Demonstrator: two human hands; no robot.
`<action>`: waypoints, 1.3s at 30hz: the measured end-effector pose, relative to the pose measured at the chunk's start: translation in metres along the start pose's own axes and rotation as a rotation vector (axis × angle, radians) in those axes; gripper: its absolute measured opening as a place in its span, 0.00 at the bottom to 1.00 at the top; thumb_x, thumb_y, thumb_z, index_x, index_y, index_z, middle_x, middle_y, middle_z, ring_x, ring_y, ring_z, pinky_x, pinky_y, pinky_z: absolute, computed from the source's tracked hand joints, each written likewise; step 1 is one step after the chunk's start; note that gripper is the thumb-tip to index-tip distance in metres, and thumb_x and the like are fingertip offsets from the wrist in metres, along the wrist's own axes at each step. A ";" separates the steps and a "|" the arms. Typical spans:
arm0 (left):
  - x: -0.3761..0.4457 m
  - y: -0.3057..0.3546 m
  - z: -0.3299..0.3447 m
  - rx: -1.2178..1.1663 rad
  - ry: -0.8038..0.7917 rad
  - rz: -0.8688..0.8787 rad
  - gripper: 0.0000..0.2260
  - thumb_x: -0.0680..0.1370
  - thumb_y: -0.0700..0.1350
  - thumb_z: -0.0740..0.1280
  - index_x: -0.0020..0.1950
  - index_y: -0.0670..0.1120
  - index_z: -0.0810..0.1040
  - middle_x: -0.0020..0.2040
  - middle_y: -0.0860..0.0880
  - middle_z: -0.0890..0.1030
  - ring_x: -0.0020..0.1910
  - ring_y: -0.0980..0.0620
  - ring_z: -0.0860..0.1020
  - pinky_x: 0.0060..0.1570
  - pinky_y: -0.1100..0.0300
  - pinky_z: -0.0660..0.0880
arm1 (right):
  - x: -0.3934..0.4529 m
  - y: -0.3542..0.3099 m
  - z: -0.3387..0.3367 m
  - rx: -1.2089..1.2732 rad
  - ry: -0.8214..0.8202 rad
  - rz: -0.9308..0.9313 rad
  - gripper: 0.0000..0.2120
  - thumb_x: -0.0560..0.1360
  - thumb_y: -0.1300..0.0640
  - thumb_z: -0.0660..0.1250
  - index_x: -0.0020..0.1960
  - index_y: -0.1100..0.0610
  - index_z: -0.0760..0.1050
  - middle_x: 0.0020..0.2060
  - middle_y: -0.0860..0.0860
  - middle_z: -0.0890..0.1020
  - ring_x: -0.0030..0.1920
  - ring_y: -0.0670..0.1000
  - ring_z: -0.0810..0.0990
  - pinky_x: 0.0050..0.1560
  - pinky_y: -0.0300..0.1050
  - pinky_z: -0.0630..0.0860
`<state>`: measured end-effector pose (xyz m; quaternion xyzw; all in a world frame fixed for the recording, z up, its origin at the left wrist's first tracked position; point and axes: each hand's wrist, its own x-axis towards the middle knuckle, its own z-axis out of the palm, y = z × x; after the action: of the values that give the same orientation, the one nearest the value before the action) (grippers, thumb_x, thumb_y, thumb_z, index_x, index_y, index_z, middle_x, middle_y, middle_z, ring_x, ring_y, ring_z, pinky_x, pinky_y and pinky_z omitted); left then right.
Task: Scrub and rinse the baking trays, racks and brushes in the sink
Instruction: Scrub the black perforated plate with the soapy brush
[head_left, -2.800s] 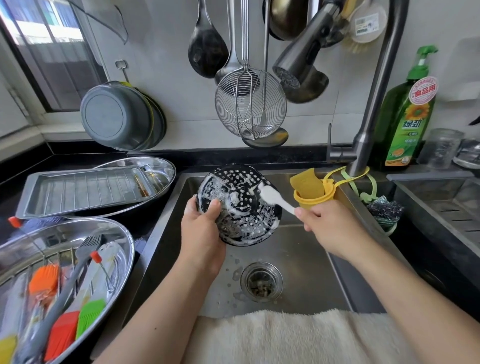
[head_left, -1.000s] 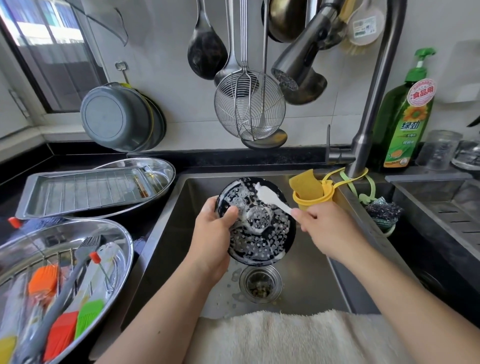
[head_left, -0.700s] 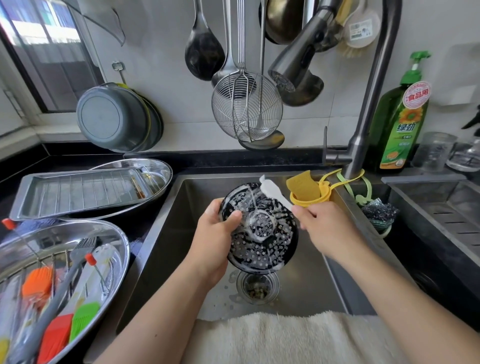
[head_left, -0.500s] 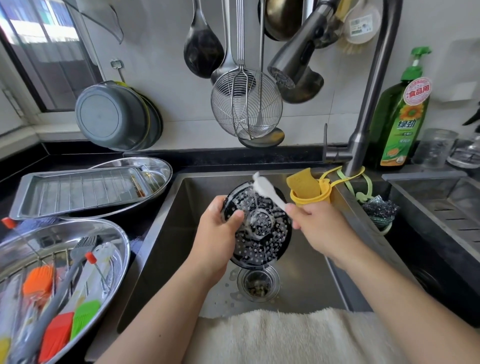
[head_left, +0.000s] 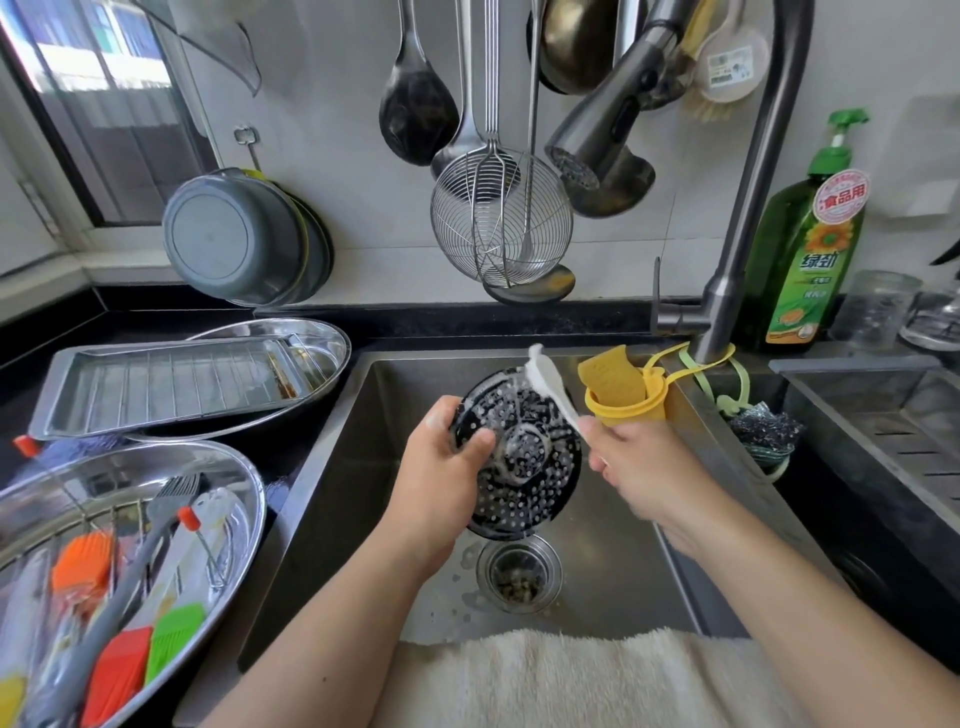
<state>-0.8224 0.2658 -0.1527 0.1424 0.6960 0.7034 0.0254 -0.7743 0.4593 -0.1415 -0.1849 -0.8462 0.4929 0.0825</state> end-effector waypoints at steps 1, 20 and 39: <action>-0.001 -0.001 0.001 0.019 -0.011 0.002 0.06 0.83 0.33 0.65 0.54 0.43 0.77 0.46 0.47 0.86 0.48 0.49 0.85 0.48 0.53 0.82 | -0.001 -0.002 0.005 0.009 -0.034 -0.020 0.24 0.82 0.41 0.62 0.34 0.56 0.77 0.28 0.53 0.70 0.29 0.51 0.67 0.35 0.45 0.63; 0.003 0.002 -0.003 -0.268 0.079 -0.093 0.10 0.83 0.32 0.63 0.61 0.42 0.77 0.57 0.38 0.85 0.58 0.35 0.83 0.62 0.34 0.78 | -0.005 -0.004 0.003 -0.199 -0.048 -0.095 0.23 0.82 0.42 0.61 0.35 0.54 0.78 0.27 0.50 0.74 0.29 0.50 0.71 0.33 0.44 0.65; 0.005 0.002 -0.005 -0.320 0.112 -0.127 0.11 0.84 0.33 0.62 0.64 0.42 0.77 0.59 0.39 0.85 0.60 0.36 0.83 0.63 0.34 0.77 | 0.005 -0.003 -0.010 -0.275 0.089 -0.090 0.24 0.83 0.43 0.61 0.35 0.57 0.78 0.26 0.50 0.73 0.32 0.55 0.73 0.34 0.45 0.65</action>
<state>-0.8278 0.2624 -0.1495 0.0528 0.5830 0.8090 0.0531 -0.7764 0.4678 -0.1342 -0.1781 -0.9086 0.3596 0.1159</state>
